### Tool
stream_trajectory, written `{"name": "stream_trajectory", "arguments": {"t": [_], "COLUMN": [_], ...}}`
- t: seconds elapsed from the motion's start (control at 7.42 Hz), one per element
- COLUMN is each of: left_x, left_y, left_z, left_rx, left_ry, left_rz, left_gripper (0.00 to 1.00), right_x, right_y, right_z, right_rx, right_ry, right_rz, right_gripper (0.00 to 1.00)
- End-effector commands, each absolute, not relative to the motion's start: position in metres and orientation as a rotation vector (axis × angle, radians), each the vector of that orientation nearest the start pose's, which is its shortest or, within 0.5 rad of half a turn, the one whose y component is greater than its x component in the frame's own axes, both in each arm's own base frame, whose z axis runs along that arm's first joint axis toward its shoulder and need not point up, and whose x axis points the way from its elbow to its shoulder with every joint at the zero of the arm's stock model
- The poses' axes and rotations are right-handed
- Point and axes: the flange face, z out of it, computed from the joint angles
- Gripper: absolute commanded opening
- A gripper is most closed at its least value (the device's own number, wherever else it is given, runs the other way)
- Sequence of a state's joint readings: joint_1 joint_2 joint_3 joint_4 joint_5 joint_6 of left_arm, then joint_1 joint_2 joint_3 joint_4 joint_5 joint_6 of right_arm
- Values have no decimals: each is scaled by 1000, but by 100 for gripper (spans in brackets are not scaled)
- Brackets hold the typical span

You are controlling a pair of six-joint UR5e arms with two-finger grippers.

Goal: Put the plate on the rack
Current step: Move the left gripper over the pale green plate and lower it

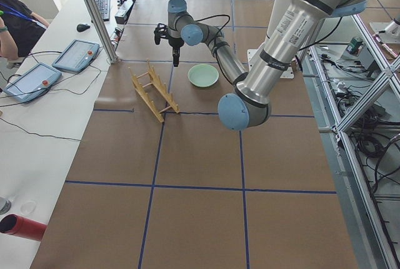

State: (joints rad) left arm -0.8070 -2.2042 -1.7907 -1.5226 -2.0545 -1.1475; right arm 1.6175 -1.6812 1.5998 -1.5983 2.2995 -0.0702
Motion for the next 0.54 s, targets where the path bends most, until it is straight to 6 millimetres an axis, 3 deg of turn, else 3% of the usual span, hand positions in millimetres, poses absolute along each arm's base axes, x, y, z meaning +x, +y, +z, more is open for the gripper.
{"name": "stream_trajectory", "arguments": {"t": [0.0, 0.13, 0.27, 0.4], "left_x": [489, 520, 562, 592], "left_y": [-506, -503, -478, -467], "left_z": [163, 161, 180, 194], "left_rx": [14, 2, -1, -7], "left_ry": [858, 827, 768, 719], "left_rz": [-238, -242, -232, -217], "left_gripper": [100, 100, 99, 98], "right_x": [87, 87, 88, 87], "right_y": [-432, -432, -431, -432], "right_z": [701, 701, 701, 701], "right_rx": [-61, -61, -61, -61], "right_ry": [-733, -733, -733, -733], "right_rz": [16, 16, 18, 16], "right_gripper": [100, 100, 100, 100]}}
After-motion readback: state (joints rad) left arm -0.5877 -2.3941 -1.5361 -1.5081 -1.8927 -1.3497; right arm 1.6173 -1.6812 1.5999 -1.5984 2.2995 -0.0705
